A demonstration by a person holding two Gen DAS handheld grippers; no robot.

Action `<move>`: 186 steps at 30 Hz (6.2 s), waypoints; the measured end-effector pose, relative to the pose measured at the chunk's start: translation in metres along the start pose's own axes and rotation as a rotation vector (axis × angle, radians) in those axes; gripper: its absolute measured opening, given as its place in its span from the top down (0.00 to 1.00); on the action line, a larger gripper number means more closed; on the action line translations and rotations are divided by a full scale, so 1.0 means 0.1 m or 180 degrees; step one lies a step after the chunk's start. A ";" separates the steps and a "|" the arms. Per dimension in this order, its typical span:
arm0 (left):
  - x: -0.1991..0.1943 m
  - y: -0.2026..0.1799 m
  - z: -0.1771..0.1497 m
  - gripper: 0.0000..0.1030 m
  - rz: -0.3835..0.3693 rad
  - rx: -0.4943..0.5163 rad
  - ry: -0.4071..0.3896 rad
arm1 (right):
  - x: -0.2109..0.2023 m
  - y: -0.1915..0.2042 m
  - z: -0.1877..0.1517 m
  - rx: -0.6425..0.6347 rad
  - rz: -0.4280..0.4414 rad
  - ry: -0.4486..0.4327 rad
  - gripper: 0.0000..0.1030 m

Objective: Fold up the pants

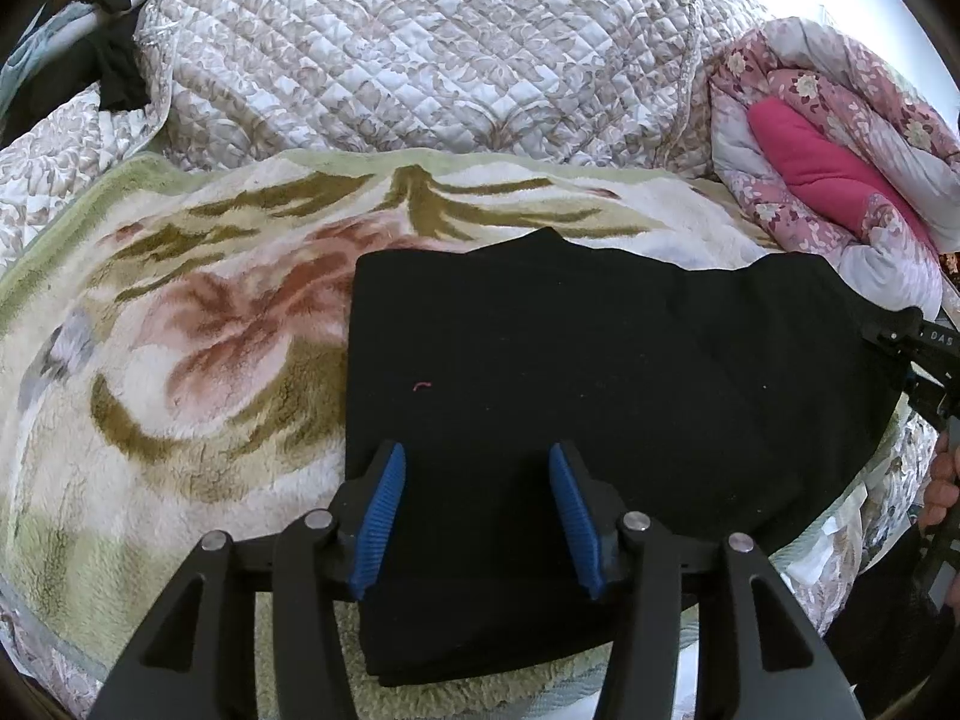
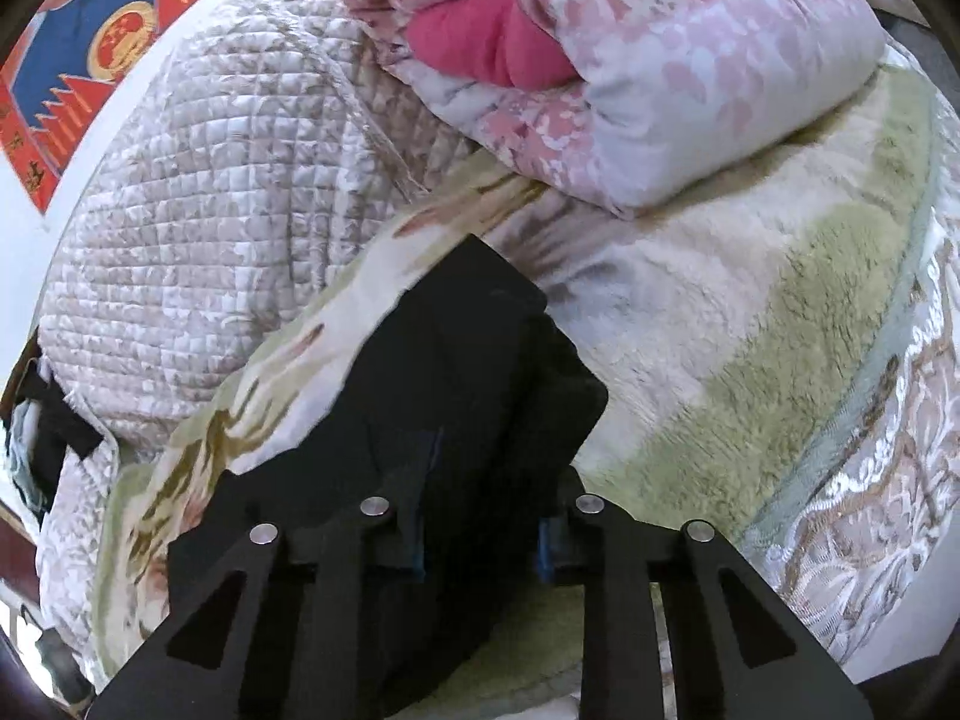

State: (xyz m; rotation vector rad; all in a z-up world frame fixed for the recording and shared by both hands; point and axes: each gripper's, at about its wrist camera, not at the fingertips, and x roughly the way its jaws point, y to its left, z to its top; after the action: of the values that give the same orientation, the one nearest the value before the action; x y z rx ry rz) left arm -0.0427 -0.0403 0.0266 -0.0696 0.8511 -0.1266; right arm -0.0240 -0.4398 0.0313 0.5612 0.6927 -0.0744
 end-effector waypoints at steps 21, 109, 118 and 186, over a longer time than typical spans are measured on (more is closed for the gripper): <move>-0.10 0.50 0.13 0.48 0.0232 -0.0527 0.0005 | -0.16 1.01 0.01 -0.0734 0.0524 0.0016 0.81; -0.33 0.31 0.53 0.78 -0.0226 -0.0206 -0.0085 | 0.74 1.76 -0.45 -0.2170 0.0828 0.1004 0.95; 0.61 0.26 0.79 0.75 -0.0068 0.0016 0.0145 | 1.54 1.57 -0.32 -0.1729 0.0728 0.1334 1.00; -0.12 0.25 0.28 0.52 -0.0315 -0.0138 -0.0104 | 0.49 1.56 -0.84 -0.2308 0.0888 0.0785 0.50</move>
State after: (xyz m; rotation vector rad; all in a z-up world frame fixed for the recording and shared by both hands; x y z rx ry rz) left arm -0.0270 -0.0133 0.0509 -0.1544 0.8179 -0.1995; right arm 0.0033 -0.2584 0.0200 -0.0395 0.8136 0.4985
